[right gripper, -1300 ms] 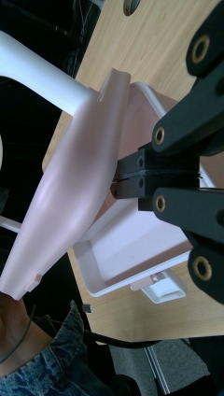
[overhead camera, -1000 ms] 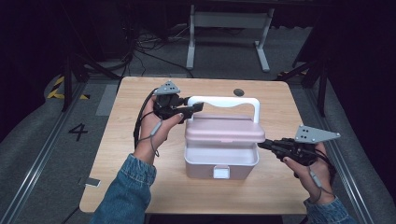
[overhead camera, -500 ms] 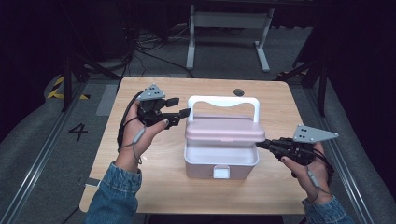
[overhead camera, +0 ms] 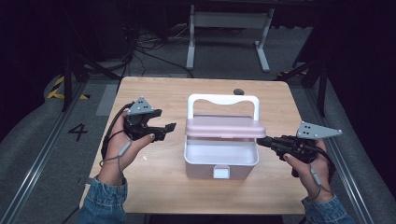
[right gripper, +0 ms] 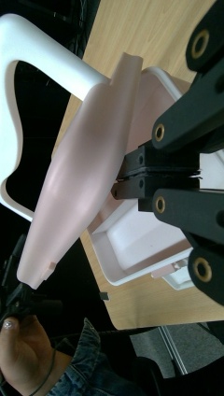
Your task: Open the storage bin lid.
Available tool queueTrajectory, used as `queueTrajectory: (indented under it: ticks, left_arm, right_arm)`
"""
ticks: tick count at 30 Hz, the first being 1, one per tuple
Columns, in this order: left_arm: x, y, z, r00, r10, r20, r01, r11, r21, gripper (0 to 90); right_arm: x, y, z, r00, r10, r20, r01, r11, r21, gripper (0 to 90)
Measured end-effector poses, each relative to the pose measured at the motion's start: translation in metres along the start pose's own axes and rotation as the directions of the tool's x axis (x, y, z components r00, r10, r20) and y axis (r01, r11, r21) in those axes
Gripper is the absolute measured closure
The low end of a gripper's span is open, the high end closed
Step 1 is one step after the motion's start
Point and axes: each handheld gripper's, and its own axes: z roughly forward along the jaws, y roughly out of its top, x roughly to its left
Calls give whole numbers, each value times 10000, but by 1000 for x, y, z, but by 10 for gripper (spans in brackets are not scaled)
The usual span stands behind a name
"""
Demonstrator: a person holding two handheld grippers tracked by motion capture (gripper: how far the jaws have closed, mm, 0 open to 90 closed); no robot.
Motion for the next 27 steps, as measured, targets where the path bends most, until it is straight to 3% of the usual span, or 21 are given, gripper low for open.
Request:
queueTrajectory:
  ticks: [6, 9, 19, 27]
  left_arm:
    - [-5, -4, 0, 9998, 68, 205, -70, 9999, 103, 281]
    - [-13, -2, 2, 9983, 469, 335, -483, 9980, 412, 279]
    - [-24, 7, 3, 9978, 592, 297, -589, 9982, -114, 273]
    - [-27, 19, 7, 9971, 686, 319, -657, 9942, -850, 273]
  right_arm:
    - [-1, 3, 0, 9999, 110, 61, -110, 9999, -112, 893]
    - [-1, 7, 0, 9999, 109, 86, -107, 9997, -197, 895]
    - [-8, 19, 2, 9994, 105, 342, -87, 9986, -527, 900]
    - [-10, 28, 7, 9992, 43, 386, -15, 9974, -722, 900]
